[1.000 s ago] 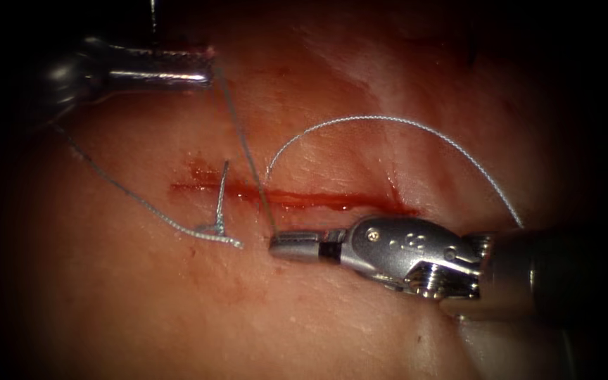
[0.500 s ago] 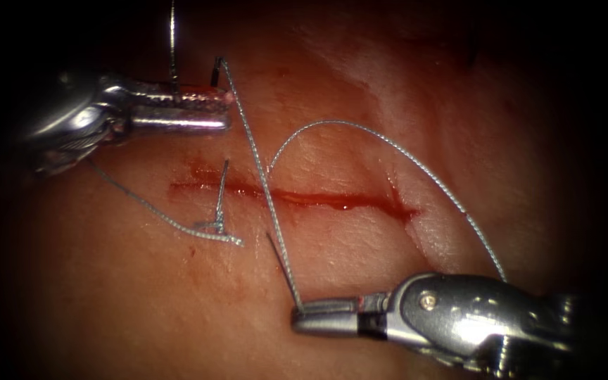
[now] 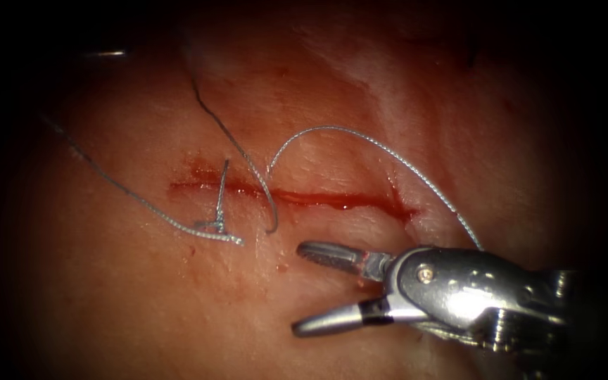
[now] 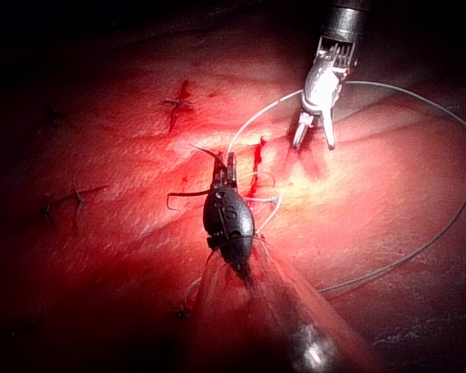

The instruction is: Wound Closure

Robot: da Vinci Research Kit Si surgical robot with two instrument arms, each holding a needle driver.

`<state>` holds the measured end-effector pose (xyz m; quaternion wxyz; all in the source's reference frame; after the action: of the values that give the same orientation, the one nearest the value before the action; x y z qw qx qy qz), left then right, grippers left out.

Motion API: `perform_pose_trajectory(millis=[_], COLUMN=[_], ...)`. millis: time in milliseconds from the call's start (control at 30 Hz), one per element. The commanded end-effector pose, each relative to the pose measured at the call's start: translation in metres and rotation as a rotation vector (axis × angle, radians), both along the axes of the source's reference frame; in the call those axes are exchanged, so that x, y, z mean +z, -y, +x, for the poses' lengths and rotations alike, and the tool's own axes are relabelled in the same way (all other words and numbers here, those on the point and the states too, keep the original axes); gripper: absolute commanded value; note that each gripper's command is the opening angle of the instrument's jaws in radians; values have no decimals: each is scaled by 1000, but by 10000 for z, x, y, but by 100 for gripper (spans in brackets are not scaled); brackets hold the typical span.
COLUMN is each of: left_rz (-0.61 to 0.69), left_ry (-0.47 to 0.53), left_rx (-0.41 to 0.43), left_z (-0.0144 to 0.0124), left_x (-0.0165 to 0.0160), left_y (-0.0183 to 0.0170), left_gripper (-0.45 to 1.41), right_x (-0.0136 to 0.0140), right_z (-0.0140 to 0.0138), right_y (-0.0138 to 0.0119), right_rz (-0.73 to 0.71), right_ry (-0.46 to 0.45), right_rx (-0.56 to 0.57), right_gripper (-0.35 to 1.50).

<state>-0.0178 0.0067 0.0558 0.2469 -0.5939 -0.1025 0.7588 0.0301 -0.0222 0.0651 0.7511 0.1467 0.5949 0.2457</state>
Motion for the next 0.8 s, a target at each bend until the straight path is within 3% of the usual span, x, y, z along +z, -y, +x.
perform_pose_trajectory(millis=[33, 467, 667, 733, 767, 800], left_rz=[1, 1, 0, -1, -1, -2], left_ry=[-10, 12, 13, 12, 12, 12], left_rx=[-14, 8, 9, 9, 9, 9], left_z=[-3, -20, -20, -20, -20, -20], left_x=[6, 3, 3, 4, 4, 4], left_y=[1, 9, 10, 11, 12, 12], left_gripper=[-45, -45, -45, -45, -45, -45], right_x=[15, 86, 102, 105, 105, 104], right_z=[8, 49, 60, 61, 60, 59], right_y=[1, -11, -17, -16, -15, -14], right_rz=[-4, 0, 4, 30, 39, 52], right_ry=[18, 69, 93, 71, 69, 76], right_rx=[16, 36, 30, -11, -27, -33], right_gripper=[125, 106, 83, -23, -35, -35])
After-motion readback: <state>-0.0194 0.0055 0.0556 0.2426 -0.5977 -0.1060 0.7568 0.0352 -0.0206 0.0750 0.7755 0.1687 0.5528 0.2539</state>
